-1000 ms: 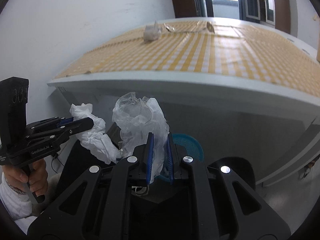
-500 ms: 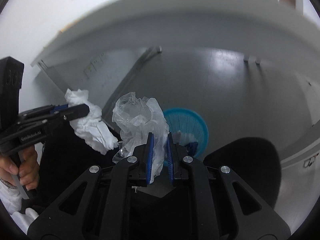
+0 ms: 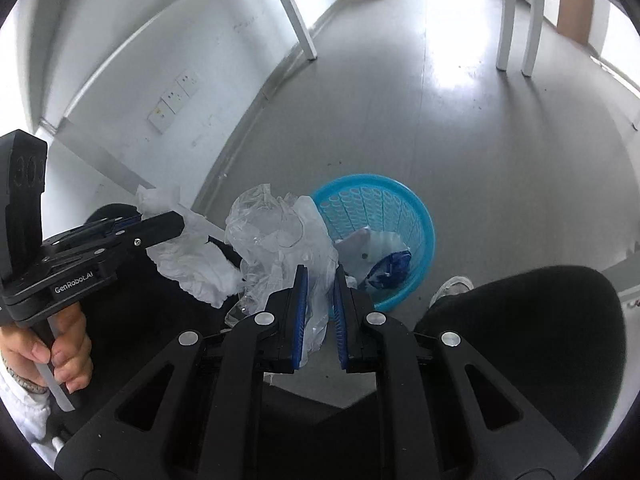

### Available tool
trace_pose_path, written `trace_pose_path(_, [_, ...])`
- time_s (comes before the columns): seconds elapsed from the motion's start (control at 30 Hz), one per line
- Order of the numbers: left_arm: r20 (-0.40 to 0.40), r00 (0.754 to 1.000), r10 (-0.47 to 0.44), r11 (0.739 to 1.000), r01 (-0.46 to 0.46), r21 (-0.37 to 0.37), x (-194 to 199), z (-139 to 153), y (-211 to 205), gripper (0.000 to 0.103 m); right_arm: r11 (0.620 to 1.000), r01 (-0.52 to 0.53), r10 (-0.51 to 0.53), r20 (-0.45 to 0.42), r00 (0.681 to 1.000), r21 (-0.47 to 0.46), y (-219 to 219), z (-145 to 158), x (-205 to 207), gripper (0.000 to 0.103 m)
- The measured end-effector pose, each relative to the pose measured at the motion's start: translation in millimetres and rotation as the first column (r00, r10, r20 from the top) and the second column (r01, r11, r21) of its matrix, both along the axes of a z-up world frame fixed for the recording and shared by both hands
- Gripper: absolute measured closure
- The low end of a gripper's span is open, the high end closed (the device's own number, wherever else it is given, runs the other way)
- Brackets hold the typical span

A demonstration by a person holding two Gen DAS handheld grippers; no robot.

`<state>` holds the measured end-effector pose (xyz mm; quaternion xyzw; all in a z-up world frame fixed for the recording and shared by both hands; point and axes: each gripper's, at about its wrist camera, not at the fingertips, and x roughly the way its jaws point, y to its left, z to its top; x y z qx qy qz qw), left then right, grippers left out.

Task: Collect trash
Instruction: 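Open both grippers to drop the tissue and clear plastic into the basket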

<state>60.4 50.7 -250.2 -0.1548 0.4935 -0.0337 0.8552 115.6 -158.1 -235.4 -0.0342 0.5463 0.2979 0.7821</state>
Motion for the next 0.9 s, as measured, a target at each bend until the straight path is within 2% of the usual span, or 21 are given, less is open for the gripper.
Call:
trace_pose_path(0.2, [-0.046, 0.999, 0.025, 1.000, -0.024, 0.013, 25, -17, 4, 0.083, 0.999, 0.020, -0.021, -0.014, 1.000, -0.049, 17, -20, 26, 0.091])
trace_pose_path(0.3, [-0.084, 0.996, 0.033, 0.995, -0.025, 0.095, 35, -24, -1, 0.083, 0.996, 0.037, -0.039, -0.025, 0.999, -0.077, 22, -31, 37, 0.091])
trace_pose_path(0.5, [-0.162, 0.985, 0.053, 0.996, -0.042, 0.073, 53, -45, 3, 0.083, 0.993, 0.054, -0.061, -0.065, 0.996, -0.108, 29, -56, 55, 0.091])
trace_pose_path(0.9, [-0.290, 0.954, 0.082, 0.992, -0.049, 0.119, 102, -91, -2, 0.083, 0.975, 0.103, -0.133, -0.144, 0.981, -0.198, 47, -107, 92, 0.091])
